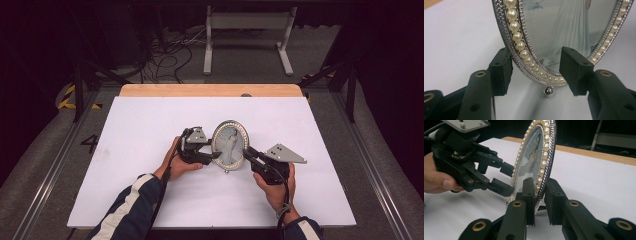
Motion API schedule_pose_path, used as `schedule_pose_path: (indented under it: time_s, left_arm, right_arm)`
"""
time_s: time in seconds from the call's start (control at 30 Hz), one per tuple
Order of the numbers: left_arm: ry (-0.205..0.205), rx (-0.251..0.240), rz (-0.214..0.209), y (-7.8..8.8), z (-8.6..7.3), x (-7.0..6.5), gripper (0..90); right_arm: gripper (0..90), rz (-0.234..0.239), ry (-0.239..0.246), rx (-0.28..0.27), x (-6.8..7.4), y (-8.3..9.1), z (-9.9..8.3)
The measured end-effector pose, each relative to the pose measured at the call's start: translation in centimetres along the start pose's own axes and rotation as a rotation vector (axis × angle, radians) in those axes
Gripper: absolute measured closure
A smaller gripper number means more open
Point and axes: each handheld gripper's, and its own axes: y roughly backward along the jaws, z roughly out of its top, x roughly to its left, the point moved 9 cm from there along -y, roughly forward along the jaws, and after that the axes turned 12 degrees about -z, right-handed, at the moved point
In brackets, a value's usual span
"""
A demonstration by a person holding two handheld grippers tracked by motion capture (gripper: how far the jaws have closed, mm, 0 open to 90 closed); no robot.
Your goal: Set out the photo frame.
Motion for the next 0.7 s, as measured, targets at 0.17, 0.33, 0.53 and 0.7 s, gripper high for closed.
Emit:
schedule_pose_path:
  time_s: [0.17,0.33,0.53,0.7]
  left_arm:
    - [-0.017,-0.001,0.015,0.7,-0.3,-0.4,46.1]
    - [-0.009,-0.013,0.006,1.0,-0.3,-0.4,46.3]
    - [-0.005,-0.06,-0.001,0.9,0.4,-0.4,41.0]
    - [0.006,-0.081,0.009,1.0,1.1,0.0,44.3]
  right_arm:
    - [78.7,-0.004,-0.011,0.009,-0.1,-0.4,0.1]
    - [78.7,-0.003,-0.017,0.012,-0.3,-0.6,0.1]
    - [78.5,-0.008,-0.008,0.014,-0.2,-0.6,0.1]
    - [78.7,-0.01,-0.004,0.01,-0.1,-0.7,0.2]
